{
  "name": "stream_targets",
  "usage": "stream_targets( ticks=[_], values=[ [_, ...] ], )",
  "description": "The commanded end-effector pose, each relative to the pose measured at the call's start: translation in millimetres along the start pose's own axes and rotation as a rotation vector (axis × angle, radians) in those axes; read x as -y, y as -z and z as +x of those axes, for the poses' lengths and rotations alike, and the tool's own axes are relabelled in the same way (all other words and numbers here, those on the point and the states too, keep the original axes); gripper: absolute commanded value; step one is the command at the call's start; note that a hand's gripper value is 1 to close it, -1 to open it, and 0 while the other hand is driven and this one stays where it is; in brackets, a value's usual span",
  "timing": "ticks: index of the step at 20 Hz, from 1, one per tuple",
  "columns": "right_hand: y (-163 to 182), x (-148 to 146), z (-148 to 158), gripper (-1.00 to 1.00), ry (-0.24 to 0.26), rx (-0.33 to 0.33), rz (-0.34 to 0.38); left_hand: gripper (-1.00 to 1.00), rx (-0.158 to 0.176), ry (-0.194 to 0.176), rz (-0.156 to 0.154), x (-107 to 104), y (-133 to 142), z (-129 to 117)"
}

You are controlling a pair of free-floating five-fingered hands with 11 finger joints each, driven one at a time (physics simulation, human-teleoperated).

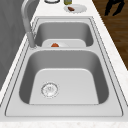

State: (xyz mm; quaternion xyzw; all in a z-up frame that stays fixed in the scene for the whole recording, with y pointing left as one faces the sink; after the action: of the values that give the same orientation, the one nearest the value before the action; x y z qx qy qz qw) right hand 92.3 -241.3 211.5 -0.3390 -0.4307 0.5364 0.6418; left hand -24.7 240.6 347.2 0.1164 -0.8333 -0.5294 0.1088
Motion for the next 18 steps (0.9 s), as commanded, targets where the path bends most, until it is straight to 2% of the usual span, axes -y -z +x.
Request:
stream_targets(
  ticks=[1,18],
  values=[
    [0.0,0.0,0.0,0.00,0.000,0.000,0.000,-1.00,-0.006,0.006,-0.130,1.6,3.4,-0.2],
    [0.0,0.0,0.0,0.00,0.000,0.000,0.000,-1.00,-0.009,0.026,-0.215,9.0,14.4,2.7]
  ],
)
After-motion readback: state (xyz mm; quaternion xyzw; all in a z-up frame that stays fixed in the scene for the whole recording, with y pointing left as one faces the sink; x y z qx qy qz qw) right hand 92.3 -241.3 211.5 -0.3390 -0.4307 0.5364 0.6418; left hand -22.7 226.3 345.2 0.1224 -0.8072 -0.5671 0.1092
